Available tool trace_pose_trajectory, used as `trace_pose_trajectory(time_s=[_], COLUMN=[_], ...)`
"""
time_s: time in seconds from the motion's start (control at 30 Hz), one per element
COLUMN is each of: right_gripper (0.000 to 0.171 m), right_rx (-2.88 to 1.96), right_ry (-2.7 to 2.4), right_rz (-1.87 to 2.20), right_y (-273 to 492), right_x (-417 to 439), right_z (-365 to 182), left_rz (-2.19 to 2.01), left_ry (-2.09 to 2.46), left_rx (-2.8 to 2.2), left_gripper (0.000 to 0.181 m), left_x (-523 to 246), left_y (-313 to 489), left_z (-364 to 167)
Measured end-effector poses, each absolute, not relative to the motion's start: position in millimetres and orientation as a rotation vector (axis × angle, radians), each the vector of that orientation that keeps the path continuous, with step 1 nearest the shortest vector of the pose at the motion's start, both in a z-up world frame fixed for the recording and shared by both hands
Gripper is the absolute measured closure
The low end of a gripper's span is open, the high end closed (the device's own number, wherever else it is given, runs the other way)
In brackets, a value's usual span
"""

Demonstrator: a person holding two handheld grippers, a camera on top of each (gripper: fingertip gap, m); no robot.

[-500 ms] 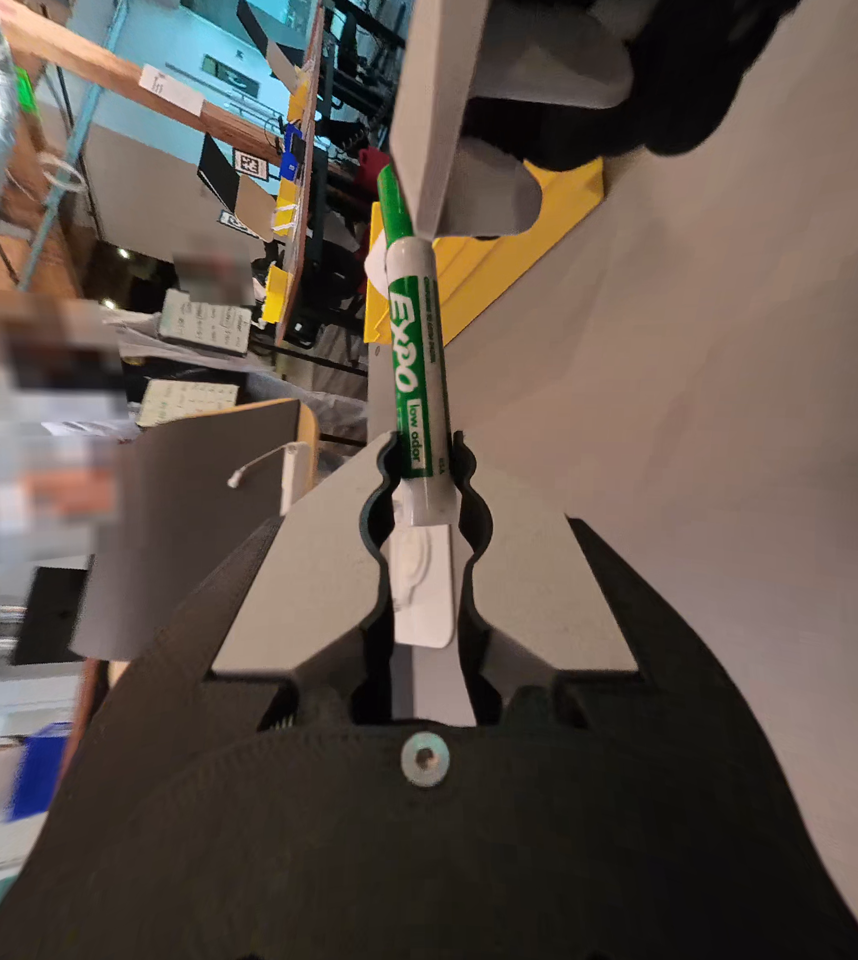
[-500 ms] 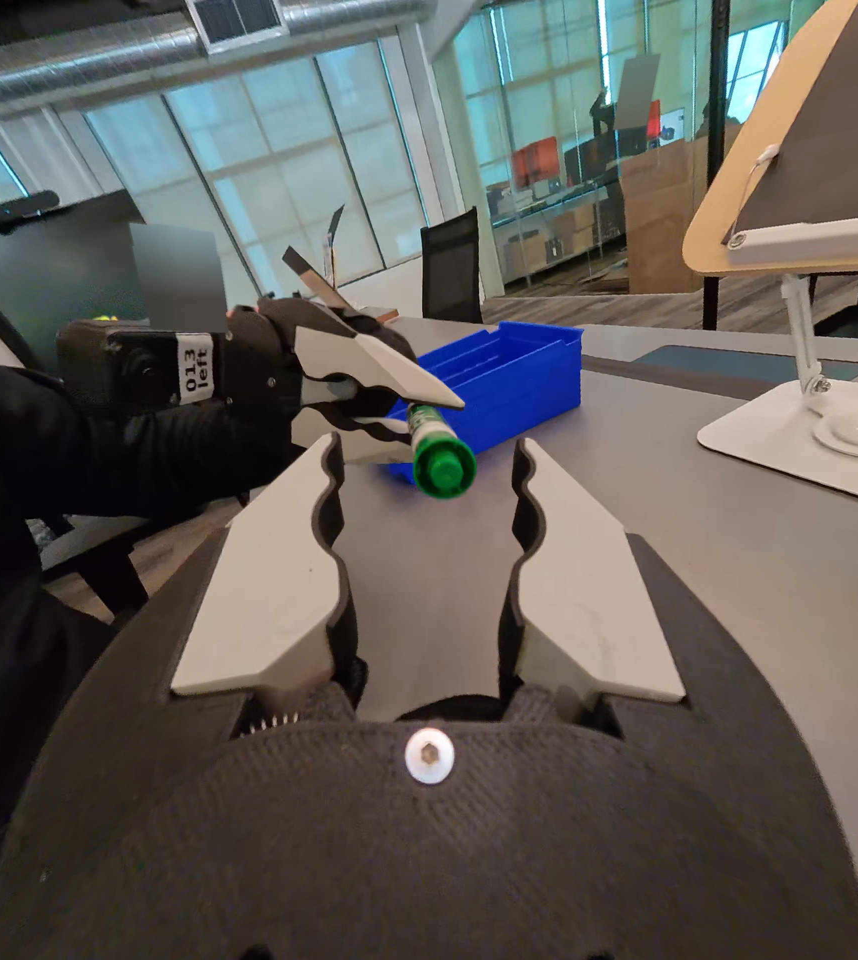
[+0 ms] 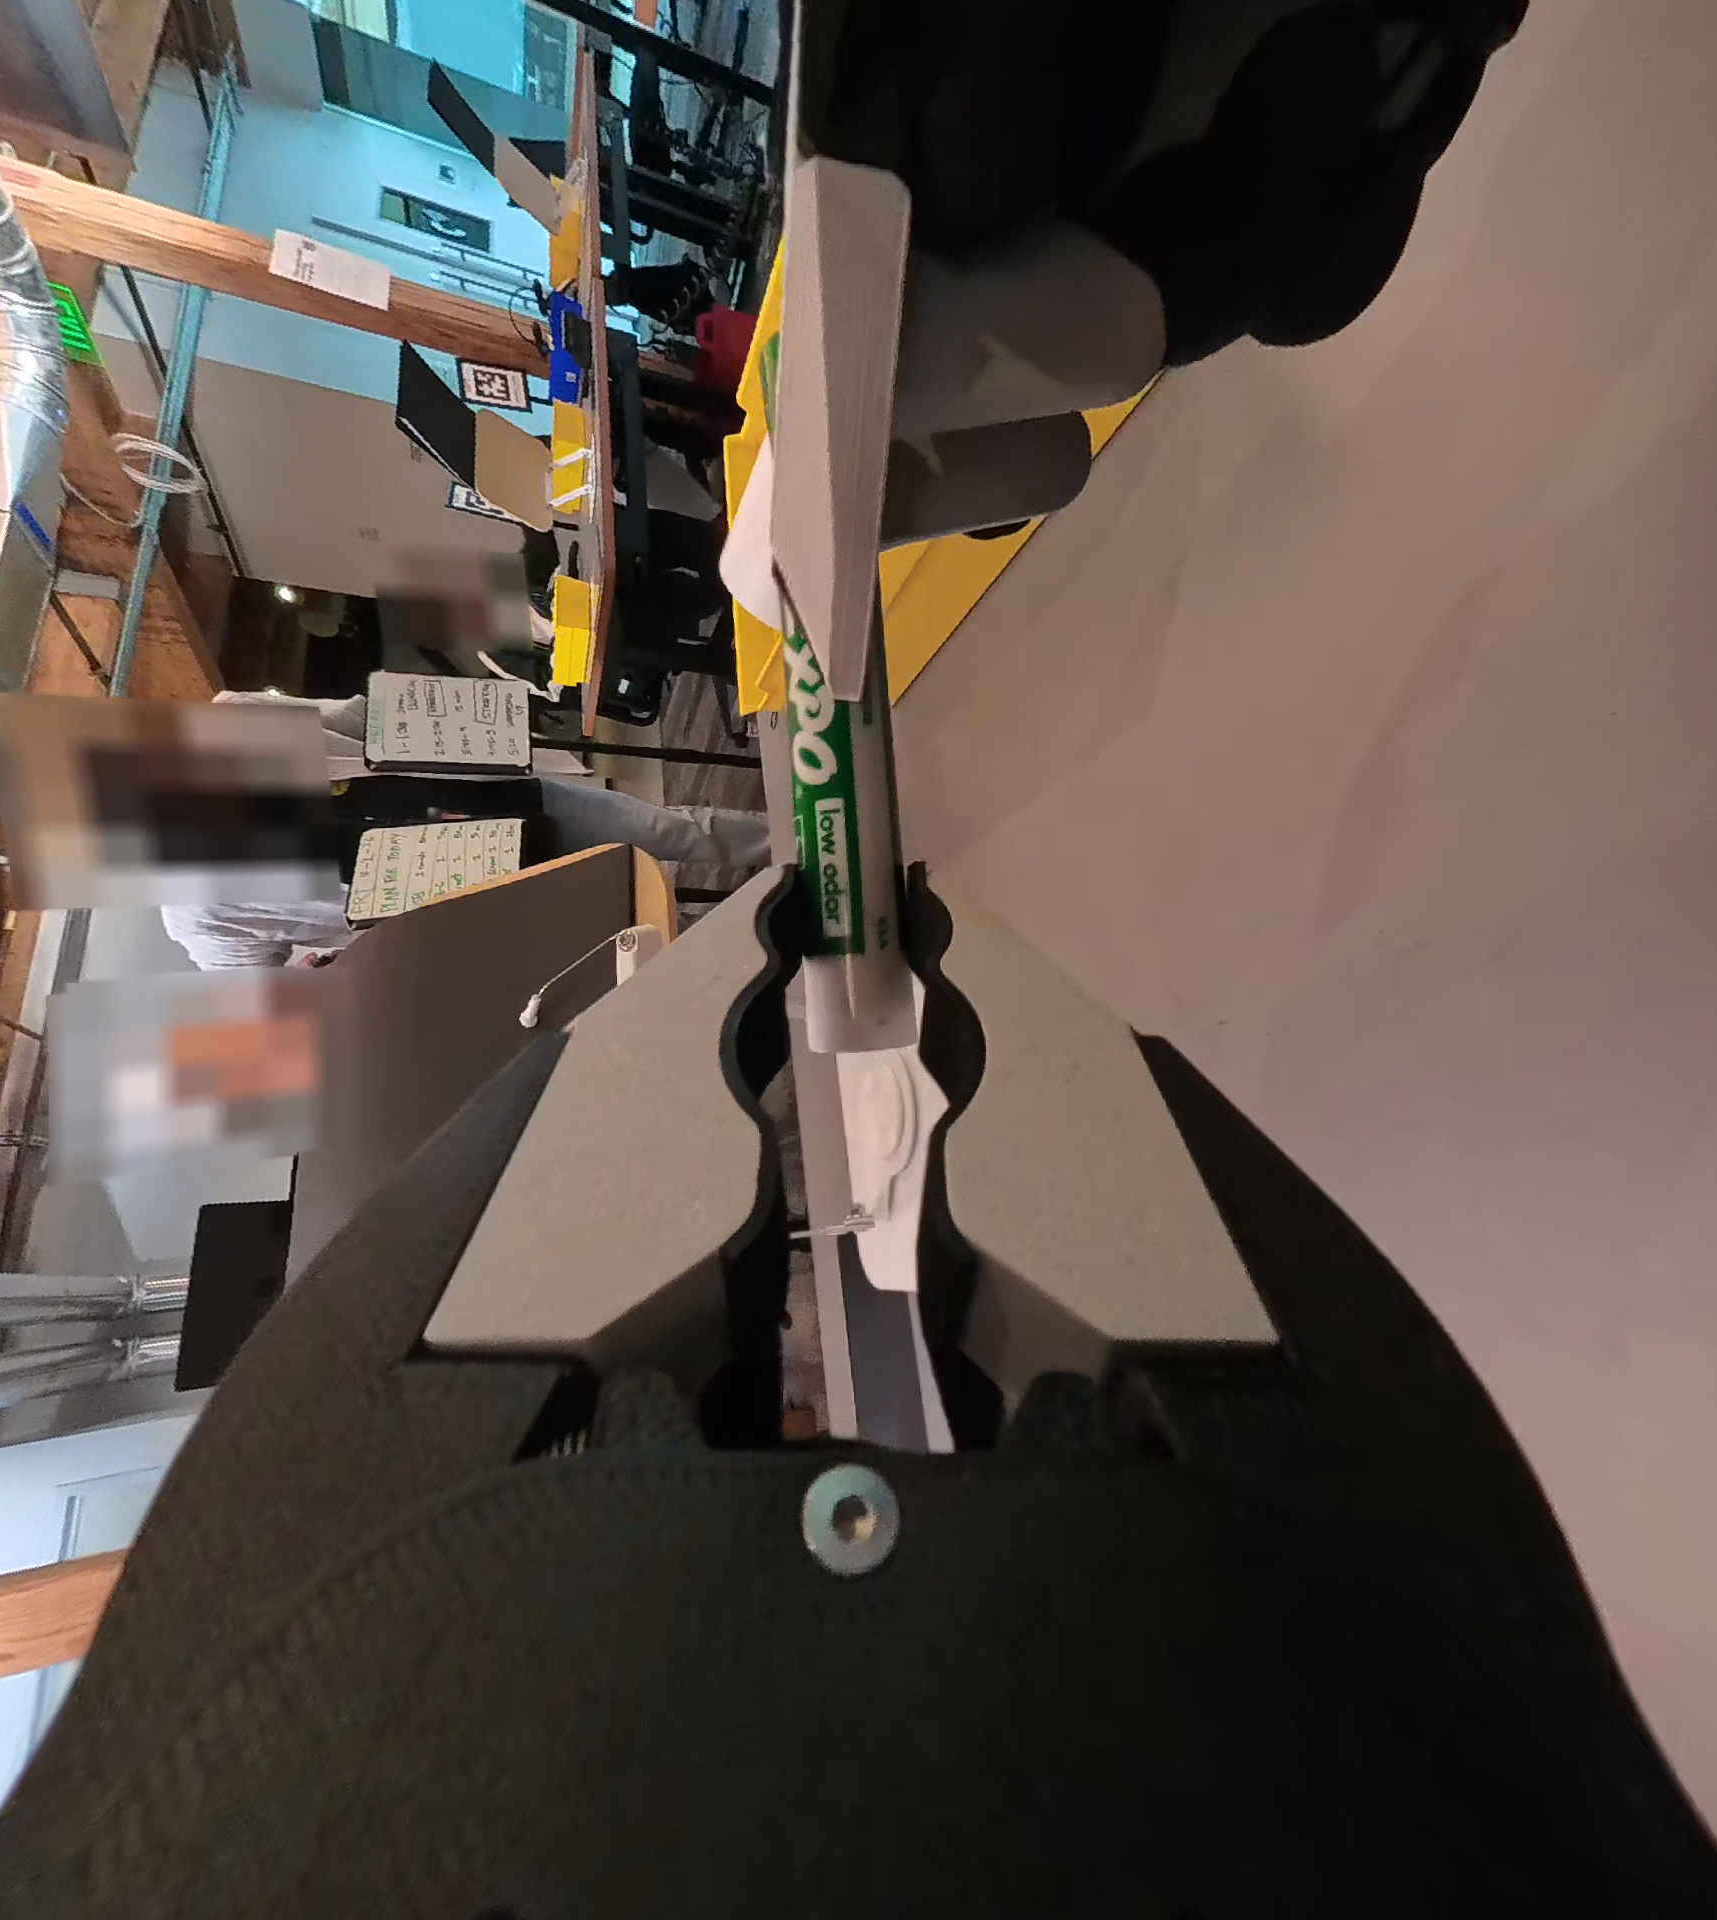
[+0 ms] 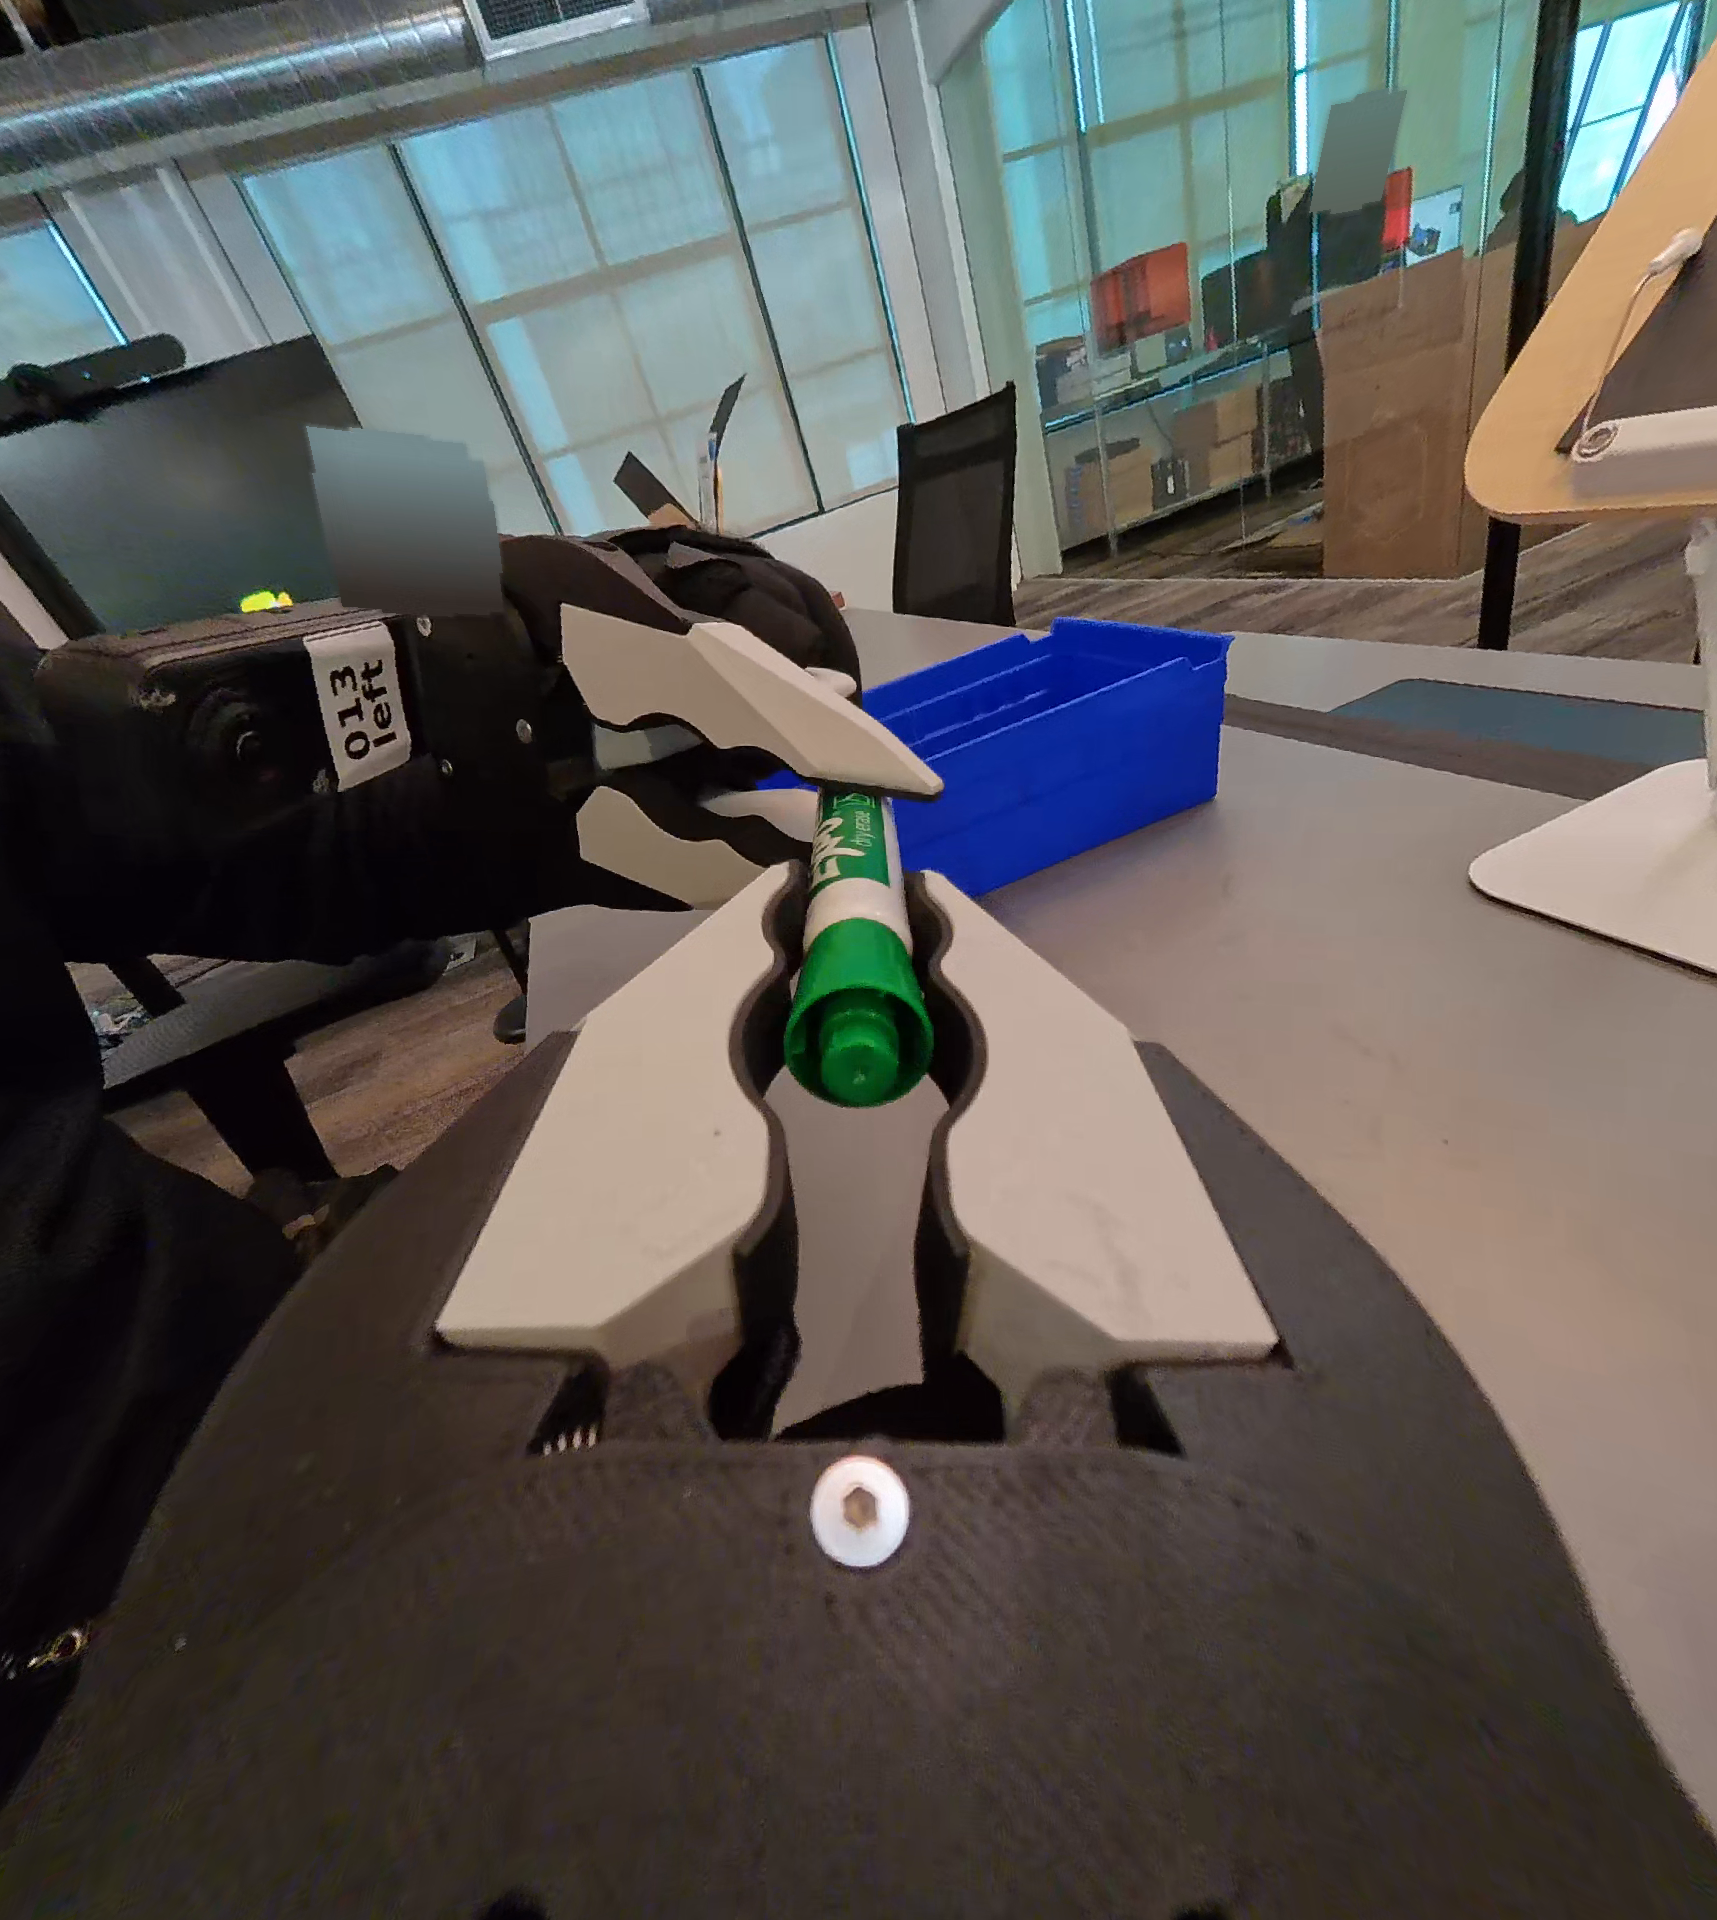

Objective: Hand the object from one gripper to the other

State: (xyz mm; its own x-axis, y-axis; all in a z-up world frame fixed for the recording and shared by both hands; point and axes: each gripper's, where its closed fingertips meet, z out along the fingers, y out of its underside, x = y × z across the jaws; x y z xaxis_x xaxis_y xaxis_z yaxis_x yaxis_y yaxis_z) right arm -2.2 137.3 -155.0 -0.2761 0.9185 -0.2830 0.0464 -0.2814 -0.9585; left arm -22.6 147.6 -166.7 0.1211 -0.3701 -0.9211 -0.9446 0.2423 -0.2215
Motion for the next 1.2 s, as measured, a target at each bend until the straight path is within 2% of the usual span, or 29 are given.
trace_pose_trajectory(time_s=[0.23, 0.33, 0.43, 0.57, 0.7, 0.8, 0.93, 1.13, 1.2], right_gripper=[0.155, 0.155, 0.155, 0.155, 0.155, 0.155, 0.155, 0.155, 0.155], right_rx=[-1.256, -1.248, -1.203, -1.107, -1.017, -0.983, -0.970, -0.982, -0.986], right_ry=[-1.276, -1.251, -1.213, -1.184, -1.192, -1.180, -1.218, -1.228, -1.223], right_rz=[1.606, 1.632, 1.683, 1.727, 1.735, 1.724, 1.660, 1.682, 1.688], right_y=[139.5, 142.3, 144.2, 144.1, 139.1, 138.1, 134.6, 130.2, 129.2], right_x=[-1.8, -0.4, 5.0, 14.1, 18.9, 18.4, 14.6, 10.3, 8.9], right_z=[-154.0, -151.0, -144.4, -135.0, -128.8, -126.2, -130.5, -134.9, -135.0], left_rz=[0.654, 0.570, 0.244, -0.483, -1.095, -1.316, -1.455, -1.417, -1.401], left_ry=[1.440, 1.356, 1.201, 0.891, 0.619, 0.524, 0.446, 0.433, 0.426], left_rx=[-1.341, -1.395, -1.469, -1.598, -1.531, -1.493, -1.443, -1.429, -1.424], left_gripper=[0.163, 0.119, 0.112, 0.108, 0.109, 0.115, 0.130, 0.159, 0.162], left_x=[-24.4, -27.8, -22.2, -12.1, -4.8, 1.4, 7.4, 6.2, 4.3], left_y=[150.9, 153.4, 144.1, 132.6, 125.5, 124.9, 124.1, 125.5, 126.3], left_z=[-166.5, -161.6, -151.1, -137.0, -117.9, -121.8, -122.3, -125.9, -126.9])
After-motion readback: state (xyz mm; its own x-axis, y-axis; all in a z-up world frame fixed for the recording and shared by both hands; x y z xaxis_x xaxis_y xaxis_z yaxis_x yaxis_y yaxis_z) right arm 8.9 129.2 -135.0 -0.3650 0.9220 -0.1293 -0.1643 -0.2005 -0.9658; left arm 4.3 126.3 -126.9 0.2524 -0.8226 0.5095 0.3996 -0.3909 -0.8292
